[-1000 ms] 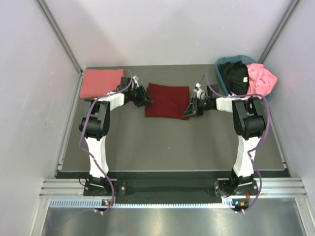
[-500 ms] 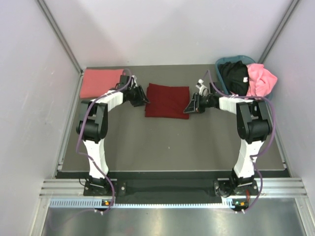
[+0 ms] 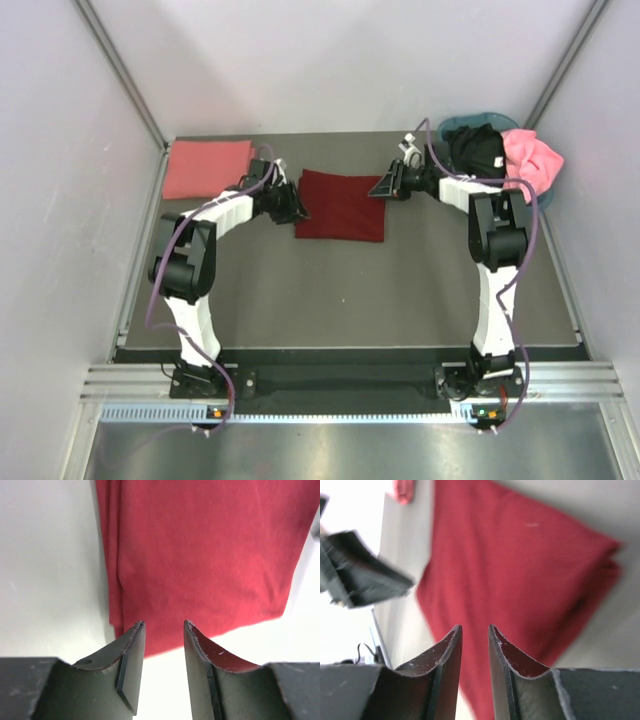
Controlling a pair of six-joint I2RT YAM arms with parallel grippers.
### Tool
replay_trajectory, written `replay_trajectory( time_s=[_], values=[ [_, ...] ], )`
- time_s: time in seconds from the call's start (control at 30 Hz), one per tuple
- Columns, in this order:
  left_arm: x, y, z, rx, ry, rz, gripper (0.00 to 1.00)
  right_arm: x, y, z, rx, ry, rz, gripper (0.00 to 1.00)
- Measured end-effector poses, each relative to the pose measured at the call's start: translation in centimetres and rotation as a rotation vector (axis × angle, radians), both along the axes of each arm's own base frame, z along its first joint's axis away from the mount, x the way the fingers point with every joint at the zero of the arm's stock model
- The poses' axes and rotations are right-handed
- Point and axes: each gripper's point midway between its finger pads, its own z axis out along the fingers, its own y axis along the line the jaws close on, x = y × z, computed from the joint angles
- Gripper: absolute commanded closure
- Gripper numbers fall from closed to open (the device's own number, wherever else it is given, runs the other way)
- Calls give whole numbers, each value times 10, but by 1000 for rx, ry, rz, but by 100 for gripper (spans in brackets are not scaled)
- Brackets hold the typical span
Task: Fold and stack the t-shirts
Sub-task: Fold the tshirt
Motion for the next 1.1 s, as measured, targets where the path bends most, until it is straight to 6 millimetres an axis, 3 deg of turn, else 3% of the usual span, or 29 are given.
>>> replay_trajectory(
  time_s=[0.2, 0.27, 0.47, 0.6, 0.7, 0.8, 0.9, 1.03, 1.1],
  values=[
    [-24, 14, -23, 57, 50, 50, 60, 12, -17, -45, 7, 107, -68, 70],
    [-31, 20, -33, 83, 78, 74, 60, 12, -20, -48, 21, 127, -73, 66],
    [-31, 27, -22, 99, 70, 114, 56, 11, -24, -34, 2, 96, -78, 44],
    [-21, 24, -7, 89, 41, 112, 55, -7, -32, -8, -47, 71, -99, 32],
    [-20, 20, -6, 74, 45, 97, 55, -24, -40, 11, -87, 43, -122, 30],
    [-24, 19, -19, 72, 77, 86, 57, -45, -46, 16, -135, 37, -140, 30],
    [-29, 17, -34, 71, 118, 75, 62, -65, -52, 3, -198, 59, -151, 31],
    [-32, 13, -36, 45, 129, 59, 90, -89, -50, -25, -260, 117, -130, 31],
    [-33, 11, -37, 31, 134, 53, 98, -98, -42, -32, -270, 132, -105, 31]
  ],
)
